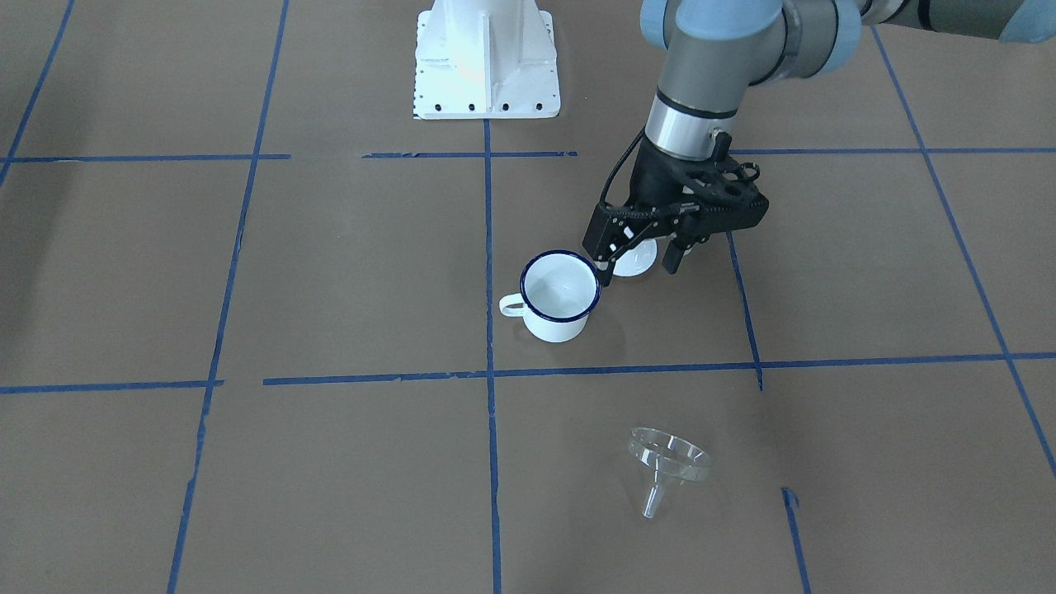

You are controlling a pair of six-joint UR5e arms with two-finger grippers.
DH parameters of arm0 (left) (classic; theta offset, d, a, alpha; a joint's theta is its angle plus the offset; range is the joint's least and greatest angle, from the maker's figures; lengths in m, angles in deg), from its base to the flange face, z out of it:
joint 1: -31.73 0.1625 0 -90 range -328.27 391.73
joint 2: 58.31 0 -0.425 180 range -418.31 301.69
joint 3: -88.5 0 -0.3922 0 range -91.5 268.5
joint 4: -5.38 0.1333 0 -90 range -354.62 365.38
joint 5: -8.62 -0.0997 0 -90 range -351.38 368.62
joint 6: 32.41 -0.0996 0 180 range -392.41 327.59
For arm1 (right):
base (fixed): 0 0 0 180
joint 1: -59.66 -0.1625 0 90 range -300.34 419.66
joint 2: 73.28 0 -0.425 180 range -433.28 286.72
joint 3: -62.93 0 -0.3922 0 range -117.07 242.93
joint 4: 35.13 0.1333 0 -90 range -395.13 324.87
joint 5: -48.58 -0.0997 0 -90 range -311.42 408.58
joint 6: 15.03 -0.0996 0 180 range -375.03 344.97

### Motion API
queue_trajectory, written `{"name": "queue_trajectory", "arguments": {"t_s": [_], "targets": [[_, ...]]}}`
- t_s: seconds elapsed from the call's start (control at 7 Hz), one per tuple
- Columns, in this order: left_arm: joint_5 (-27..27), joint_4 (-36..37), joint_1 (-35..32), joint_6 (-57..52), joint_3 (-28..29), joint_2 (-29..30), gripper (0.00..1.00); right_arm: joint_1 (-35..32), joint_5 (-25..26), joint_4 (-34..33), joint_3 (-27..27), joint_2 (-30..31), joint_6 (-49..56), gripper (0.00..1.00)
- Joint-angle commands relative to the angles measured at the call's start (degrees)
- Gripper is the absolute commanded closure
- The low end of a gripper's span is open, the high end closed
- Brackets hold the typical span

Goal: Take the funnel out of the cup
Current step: 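Release the funnel and move the left gripper to the white lid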

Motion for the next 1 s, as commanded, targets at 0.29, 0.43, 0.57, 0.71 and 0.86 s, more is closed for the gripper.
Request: {"name": "queue_trajectory", "arguments": {"t_s": [0.29, 0.43, 0.57, 0.71, 0.86], "targets": [[1.52, -4.27, 7.45, -2.85, -3.06, -9.37, 0.00, 0.00, 0.00, 0.00, 0.00, 0.00, 0.00, 0.00], [1.52, -8.16, 8.69, -2.85, 2.78, -9.58, 0.00, 0.00, 0.00, 0.00, 0.00, 0.00, 0.00, 0.00], [1.52, -10.20, 9.40, -3.64, 7.10, -9.23, 0.00, 0.00, 0.00, 0.00, 0.00, 0.00, 0.00, 0.00], [1.61, -10.74, 9.41, -3.99, 8.88, -9.23, 0.00, 0.00, 0.00, 0.00, 0.00, 0.00, 0.00, 0.00], [1.69, -10.66, 9.41, -4.08, 8.73, -9.40, 0.00, 0.00, 0.00, 0.00, 0.00, 0.00, 0.00, 0.00]]}}
